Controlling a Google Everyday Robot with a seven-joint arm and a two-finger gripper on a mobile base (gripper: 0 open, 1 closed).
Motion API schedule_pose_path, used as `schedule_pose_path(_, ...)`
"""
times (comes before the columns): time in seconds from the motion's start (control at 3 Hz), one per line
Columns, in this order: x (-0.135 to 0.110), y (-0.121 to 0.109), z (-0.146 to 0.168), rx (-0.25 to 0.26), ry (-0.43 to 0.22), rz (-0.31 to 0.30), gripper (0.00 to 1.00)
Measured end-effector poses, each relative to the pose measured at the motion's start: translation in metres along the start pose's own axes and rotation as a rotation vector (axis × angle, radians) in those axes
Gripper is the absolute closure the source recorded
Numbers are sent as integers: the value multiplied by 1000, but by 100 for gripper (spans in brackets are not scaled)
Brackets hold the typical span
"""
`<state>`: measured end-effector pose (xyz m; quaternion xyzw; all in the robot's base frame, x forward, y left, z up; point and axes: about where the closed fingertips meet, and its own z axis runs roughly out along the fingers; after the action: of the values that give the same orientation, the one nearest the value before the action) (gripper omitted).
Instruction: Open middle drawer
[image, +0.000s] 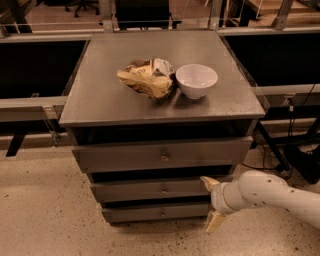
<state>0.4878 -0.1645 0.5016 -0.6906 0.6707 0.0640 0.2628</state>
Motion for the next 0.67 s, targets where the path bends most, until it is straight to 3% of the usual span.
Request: schedule_pose_path(0.67,19,-33,58,47,-5,-43,0)
